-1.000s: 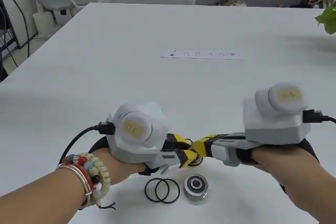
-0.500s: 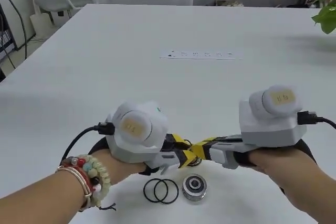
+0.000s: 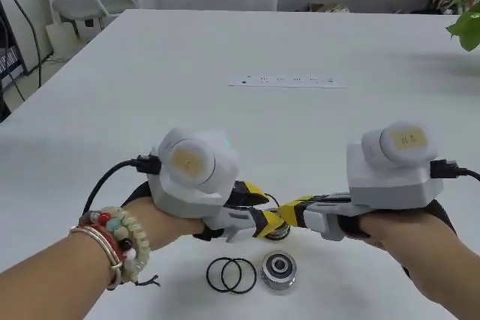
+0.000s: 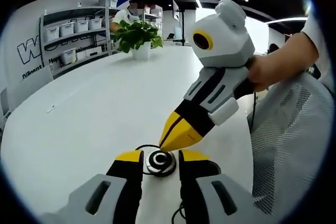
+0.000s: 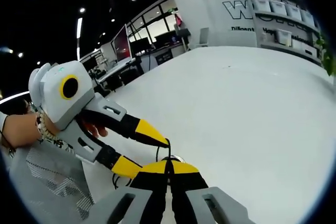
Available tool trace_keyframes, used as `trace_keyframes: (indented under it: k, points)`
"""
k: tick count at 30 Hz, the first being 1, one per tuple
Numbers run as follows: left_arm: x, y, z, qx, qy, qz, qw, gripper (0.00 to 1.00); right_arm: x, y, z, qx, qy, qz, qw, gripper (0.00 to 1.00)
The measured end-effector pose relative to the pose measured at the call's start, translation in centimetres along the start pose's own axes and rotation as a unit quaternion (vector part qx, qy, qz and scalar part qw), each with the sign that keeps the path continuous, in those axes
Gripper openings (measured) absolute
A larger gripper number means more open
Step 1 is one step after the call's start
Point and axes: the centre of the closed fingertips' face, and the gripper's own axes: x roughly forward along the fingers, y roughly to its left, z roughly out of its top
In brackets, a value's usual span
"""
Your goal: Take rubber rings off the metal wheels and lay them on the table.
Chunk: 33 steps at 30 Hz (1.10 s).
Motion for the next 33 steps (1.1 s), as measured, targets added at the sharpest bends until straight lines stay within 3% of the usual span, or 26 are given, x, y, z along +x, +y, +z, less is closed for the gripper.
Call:
trace_keyframes:
  k: [3,7,11,17,23,33]
  points:
    - [-0.4,-0.3,0.3,0.032,0.005,-0.005,0.9995,0.26,-0.2,-0.1,0.4,0.005,-0.009,0.0,0.9999,0.0]
    - [-1.4,-0.7,1.1,0.019,0.004,-0.026,0.9995,0.37,-0.4,-0.1,0.8,0.012,-0.016,0.002,0.9998,0.0]
    - [-3.1,-0.4,2.3,0.044,0.003,-0.021,0.9988,0.45,-0.6,0.1,1.1,0.016,-0.022,0.003,0.9996,0.0]
    - [-6.2,-0.1,3.9,0.049,-0.009,-0.018,0.9986,0.56,-0.9,0.7,2.1,0.017,-0.038,0.011,0.9991,0.0]
    - [-9.2,0.6,3.8,0.06,-0.008,0.006,0.9981,0.62,-1.3,0.8,3.0,0.021,-0.053,0.016,0.9983,0.0]
    - [-13.3,-0.1,2.4,0.062,-0.001,0.029,0.9976,0.72,-2.3,1.1,4.2,0.033,-0.077,0.024,0.9962,0.0]
